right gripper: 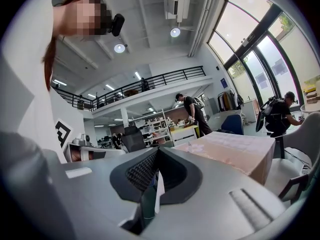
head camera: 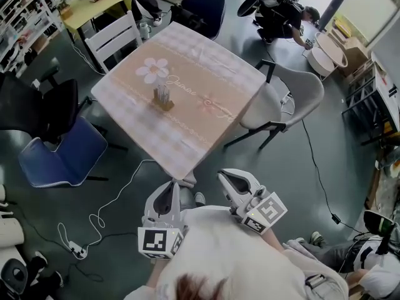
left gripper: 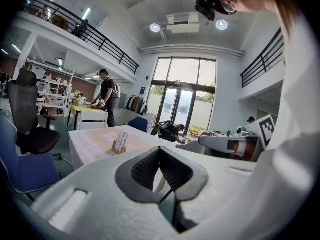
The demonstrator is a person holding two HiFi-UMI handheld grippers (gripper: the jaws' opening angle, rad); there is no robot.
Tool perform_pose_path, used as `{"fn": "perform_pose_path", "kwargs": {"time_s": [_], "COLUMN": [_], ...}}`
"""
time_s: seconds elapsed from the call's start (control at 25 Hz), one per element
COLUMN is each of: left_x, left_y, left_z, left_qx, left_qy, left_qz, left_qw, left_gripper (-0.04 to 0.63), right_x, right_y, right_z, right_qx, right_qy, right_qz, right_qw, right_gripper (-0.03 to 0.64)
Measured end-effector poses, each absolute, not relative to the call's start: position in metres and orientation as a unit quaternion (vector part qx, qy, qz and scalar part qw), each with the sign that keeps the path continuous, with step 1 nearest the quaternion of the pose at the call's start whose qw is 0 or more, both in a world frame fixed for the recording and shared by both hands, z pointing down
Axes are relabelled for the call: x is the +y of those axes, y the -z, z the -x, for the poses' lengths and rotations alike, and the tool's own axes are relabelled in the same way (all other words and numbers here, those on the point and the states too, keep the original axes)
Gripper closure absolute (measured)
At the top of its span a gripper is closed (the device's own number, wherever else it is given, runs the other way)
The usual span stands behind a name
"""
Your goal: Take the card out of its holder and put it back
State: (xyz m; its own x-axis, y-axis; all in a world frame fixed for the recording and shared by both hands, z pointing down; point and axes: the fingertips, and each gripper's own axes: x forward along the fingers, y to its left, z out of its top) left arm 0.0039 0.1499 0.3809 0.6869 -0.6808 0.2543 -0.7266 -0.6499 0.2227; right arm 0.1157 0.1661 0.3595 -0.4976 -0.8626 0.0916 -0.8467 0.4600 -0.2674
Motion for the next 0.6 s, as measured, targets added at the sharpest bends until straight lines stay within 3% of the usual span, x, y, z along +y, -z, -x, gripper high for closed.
{"fn": "perform_pose_path", "kwargs": {"time_s": [0.6], "left_x": [0.052], "left_y": [-0.373], "left_z": [0.027], "left_qx": [-0.387], "left_qy": [-0.079], "left_qz": [-0.905], "left_qw": [0.158], "left_gripper": [0.595], "right_x": [0.075], "right_y": [-0.356], "right_z": [-0.083], "right_qx": [0.852], "right_qy": [0.140], "right_qz": [0.505], "right_qw": [0.012], "right_gripper": [0.620]}}
